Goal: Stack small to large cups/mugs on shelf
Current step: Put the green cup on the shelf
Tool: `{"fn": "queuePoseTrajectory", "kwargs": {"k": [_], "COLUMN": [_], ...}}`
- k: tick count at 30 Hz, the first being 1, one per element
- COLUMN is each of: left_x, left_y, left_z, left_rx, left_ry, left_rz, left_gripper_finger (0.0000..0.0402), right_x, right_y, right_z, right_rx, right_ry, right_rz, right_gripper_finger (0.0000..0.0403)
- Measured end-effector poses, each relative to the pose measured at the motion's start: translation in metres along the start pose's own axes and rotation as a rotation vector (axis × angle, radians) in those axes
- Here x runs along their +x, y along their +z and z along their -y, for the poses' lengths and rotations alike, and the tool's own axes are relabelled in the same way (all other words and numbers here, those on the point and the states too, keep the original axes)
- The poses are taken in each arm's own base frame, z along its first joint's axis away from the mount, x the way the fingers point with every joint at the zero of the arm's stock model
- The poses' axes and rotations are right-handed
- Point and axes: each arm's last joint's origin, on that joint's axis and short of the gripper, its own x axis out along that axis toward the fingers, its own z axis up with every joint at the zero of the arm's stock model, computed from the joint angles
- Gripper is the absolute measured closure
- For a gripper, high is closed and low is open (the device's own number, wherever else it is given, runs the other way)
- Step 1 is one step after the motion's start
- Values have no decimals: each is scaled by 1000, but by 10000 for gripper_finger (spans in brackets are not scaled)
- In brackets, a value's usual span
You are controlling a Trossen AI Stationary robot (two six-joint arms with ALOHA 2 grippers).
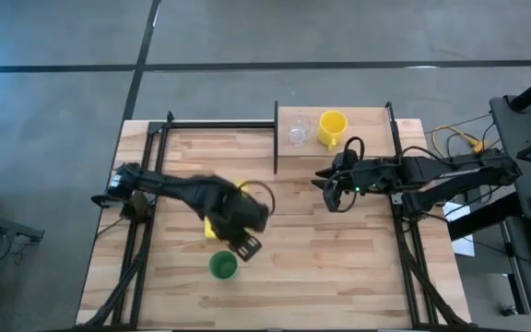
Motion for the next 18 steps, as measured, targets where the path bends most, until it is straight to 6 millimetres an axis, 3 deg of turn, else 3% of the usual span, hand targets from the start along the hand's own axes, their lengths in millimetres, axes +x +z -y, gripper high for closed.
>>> {"fn": "queuePoseTrajectory", "kwargs": {"k": [10,14,18], "left_x": [56,77,83], "left_y": [-15,-17,-18], "left_z": [35,29,25], "left_rx": [-203,-298,-346], "left_ry": [-181,-116,-76], "left_rz": [25,0,-11], "left_gripper_finger": [284,284,284], "right_x": [-2,-2,-2], "right_y": [0,-1,-4], "right_z": [1,1,3], "right_rx": [-63,-98,-138], "right_ry": [11,13,-2], "right_rz": [0,-9,-43], "right_gripper_finger": [270,268,271]}}
